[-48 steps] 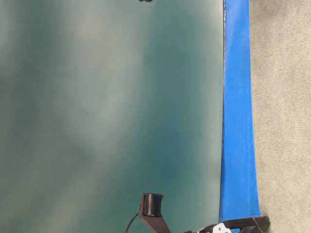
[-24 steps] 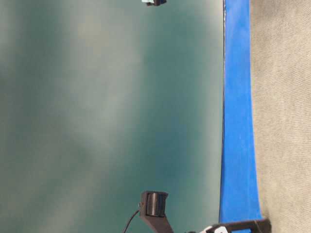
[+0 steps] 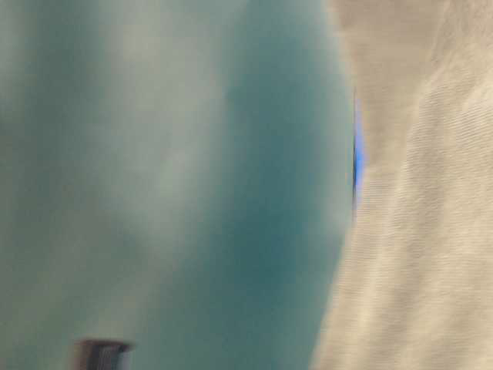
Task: Fold a large towel.
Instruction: 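Drag the towel with both grippers, rotating it to lie lengthwise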
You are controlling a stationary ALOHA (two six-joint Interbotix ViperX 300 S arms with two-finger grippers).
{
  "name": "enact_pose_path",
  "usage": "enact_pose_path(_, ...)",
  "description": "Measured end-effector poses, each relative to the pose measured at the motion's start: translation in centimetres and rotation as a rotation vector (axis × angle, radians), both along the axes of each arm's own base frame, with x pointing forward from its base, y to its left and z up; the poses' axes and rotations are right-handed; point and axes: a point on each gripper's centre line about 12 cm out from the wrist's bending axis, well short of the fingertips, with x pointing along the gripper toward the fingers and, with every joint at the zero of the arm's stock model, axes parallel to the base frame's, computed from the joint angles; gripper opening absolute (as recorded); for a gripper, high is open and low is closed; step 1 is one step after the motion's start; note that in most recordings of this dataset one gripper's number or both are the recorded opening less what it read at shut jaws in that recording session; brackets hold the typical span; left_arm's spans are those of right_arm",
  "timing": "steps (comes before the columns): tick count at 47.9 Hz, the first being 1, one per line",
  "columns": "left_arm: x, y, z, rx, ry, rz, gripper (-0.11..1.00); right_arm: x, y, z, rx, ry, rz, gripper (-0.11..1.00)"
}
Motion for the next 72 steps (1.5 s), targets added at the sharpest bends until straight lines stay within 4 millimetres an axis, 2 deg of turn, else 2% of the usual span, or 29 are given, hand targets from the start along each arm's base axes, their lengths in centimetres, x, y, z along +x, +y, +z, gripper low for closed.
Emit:
enact_pose_path(7,-0.4,-1.5,4.9,0.009,-0.090,-0.039,0.02,-0.8,2.3,4.9,-0.013,-0.161,0.075,0.02)
enact_pose_path(11,-0.7,-2.4,7.2,0.014,-0.153,-0.059,0.02,-0.9,3.1,6.5,-0.018,-0.234,0.113,0.02)
enact_pose_path(18,-0.6,-3.6,8.0,-0.002,-0.188,-0.084,0.02,0.0,3.2,7.7,-0.050,-0.323,0.156,0.02)
enact_pose_path(23,-0.1,-5.5,8.2,-0.037,-0.224,-0.110,0.02,0.6,1.4,8.7,-0.130,-0.358,0.123,0.02)
enact_pose_path(31,1.3,-10.4,9.0,-0.120,-0.355,-0.207,0.02,1.3,-3.7,10.4,-0.223,-0.418,-0.019,0.02)
enact_pose_path(39,2.7,-14.8,10.1,-0.168,-0.479,-0.328,0.02,2.9,-8.7,12.0,-0.282,-0.509,-0.097,0.02)
enact_pose_path(48,6.6,-18.0,11.3,-0.195,-0.583,-0.381,0.02,6.9,-12.1,12.9,-0.305,-0.587,-0.063,0.02)
enact_pose_path(53,9.6,-19.2,11.8,-0.195,-0.610,-0.390,0.02,9.4,-13.8,12.8,-0.297,-0.580,-0.057,0.02)
enact_pose_path(58,12.8,-20.2,12.2,-0.194,-0.624,-0.388,0.02,10.9,-15.1,12.3,-0.284,-0.548,-0.070,0.02)
enact_pose_path(65,16.4,-21.3,11.9,-0.189,-0.618,-0.390,0.02,10.9,-15.2,12.2,-0.277,-0.519,-0.088,0.02)
enact_pose_path(72,19.6,-22.3,11.4,-0.188,-0.631,-0.390,0.02,8.5,-14.1,11.5,-0.264,-0.458,-0.127,0.02)
